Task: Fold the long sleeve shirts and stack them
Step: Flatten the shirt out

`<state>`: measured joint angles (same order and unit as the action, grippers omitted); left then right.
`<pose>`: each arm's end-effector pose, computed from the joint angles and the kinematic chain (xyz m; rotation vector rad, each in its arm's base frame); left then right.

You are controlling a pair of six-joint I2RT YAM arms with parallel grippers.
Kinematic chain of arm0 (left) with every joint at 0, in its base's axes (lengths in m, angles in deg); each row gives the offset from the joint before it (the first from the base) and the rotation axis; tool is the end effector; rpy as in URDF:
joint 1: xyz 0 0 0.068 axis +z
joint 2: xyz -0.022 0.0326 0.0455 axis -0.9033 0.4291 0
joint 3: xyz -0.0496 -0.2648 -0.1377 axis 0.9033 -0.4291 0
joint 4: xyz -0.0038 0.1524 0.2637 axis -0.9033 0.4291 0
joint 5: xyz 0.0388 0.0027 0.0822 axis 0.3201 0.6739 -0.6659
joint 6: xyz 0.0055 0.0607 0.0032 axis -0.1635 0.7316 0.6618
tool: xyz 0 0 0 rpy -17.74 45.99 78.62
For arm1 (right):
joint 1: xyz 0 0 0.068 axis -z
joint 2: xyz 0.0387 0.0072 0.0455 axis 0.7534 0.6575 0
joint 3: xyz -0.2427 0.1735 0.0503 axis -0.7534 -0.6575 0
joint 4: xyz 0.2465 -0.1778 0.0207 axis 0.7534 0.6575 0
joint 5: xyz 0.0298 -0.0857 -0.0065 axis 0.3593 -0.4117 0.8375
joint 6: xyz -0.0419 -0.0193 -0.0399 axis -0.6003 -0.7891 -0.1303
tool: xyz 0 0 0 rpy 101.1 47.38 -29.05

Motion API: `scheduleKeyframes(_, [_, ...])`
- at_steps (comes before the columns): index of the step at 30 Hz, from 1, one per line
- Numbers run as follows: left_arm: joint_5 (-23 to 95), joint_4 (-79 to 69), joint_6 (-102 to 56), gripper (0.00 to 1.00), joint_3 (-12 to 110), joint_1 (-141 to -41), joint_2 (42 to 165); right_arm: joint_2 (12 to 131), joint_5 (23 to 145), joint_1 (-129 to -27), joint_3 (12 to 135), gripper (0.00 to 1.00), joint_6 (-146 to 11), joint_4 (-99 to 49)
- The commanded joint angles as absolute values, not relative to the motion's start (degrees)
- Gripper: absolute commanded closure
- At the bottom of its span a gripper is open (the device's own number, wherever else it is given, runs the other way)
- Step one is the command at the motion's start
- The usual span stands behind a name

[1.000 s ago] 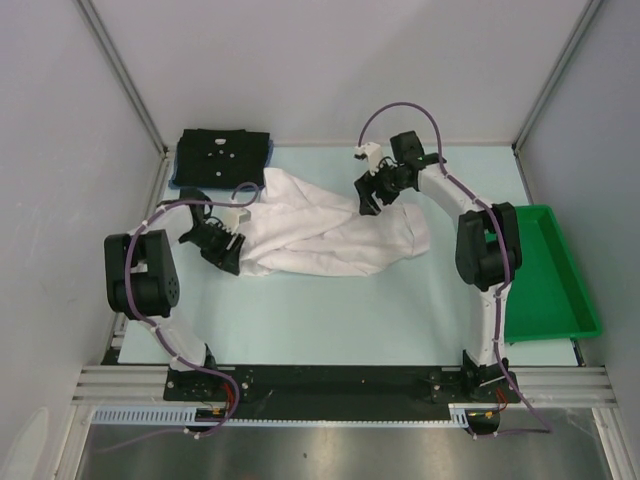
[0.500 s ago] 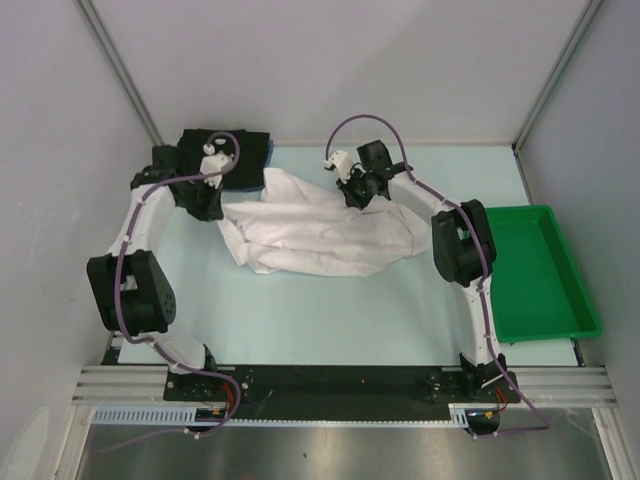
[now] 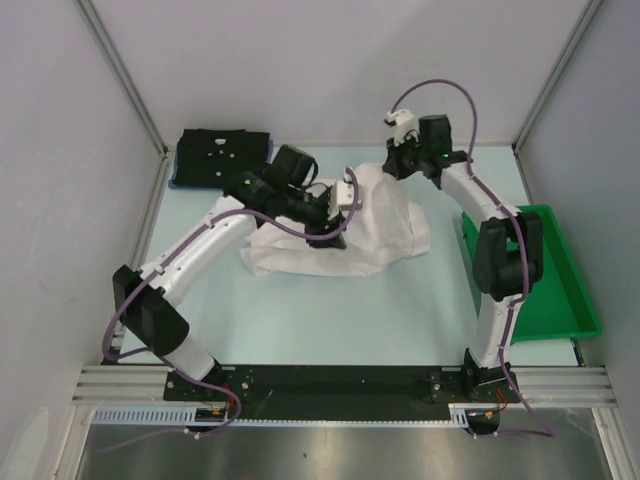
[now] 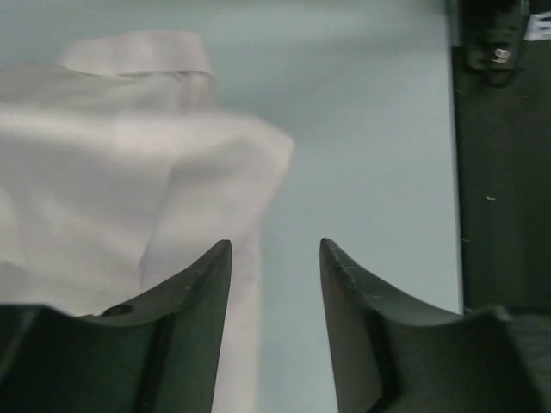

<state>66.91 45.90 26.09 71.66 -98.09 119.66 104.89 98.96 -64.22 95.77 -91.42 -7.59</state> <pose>0.3114 -0.2409 0.4052 1.5620 1.6417 -0.7746 0.5106 0.1583 0.2887 -0.8120 1.9919 0.4143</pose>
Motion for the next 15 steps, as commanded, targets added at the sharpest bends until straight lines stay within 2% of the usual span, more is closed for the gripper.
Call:
scheduleKeyframes(1, [70.4, 46.5, 28.4, 0.31, 62.6, -92.2, 117.0, 97.9, 103.4, -59.7, 91.1, 1.00, -85.1, -11.6])
scheduleKeyframes(4, [69.1, 39.9, 23.3, 0.18, 61.0, -79.8, 121.4, 94.3, 105.5, -57.7, 86.3, 1.00, -83.9, -13.5])
scheduleKeyframes(6, [65.0, 36.1, 21.7, 0.16, 63.2, -74.3, 125.2, 93.3, 106.8, -57.3, 84.1, 1.00, -83.9, -13.5])
scheduleKeyframes(11, [52.0, 33.2, 25.2, 0.15, 71.6, -70.4, 140.2, 92.6, 107.2, -56.8, 82.7, 1.00, -84.2, -12.6])
scheduleKeyframes(15, [49.7, 37.4, 29.7, 0.14, 76.5, -69.8, 146.9, 91.7, 107.1, -56.3, 83.4, 1.00, -83.2, -12.6])
